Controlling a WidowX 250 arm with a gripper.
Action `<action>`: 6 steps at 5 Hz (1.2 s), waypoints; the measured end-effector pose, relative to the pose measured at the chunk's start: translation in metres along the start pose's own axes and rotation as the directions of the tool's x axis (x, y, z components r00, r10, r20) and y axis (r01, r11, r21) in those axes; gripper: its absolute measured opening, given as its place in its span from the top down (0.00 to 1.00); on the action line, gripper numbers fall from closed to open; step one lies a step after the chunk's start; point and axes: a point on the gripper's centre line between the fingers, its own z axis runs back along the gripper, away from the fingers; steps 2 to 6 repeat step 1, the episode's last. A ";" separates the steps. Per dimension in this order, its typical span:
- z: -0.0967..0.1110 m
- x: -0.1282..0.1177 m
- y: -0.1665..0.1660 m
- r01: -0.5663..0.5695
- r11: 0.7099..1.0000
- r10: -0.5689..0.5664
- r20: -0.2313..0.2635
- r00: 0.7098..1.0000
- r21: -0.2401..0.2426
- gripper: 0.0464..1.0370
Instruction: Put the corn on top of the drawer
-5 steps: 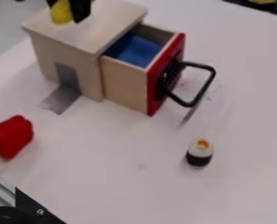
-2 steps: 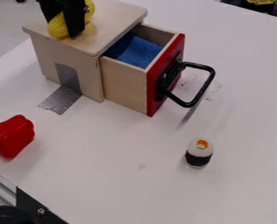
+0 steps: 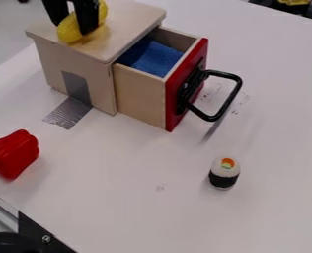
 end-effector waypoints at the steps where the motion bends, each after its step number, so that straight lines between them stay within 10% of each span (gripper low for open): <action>1: 0.031 0.005 -0.008 0.010 0.999 -0.011 0.021 1.000 0.033 0.04; 6: 0.031 0.005 -0.008 0.010 0.999 -0.011 0.021 1.000 0.033 0.04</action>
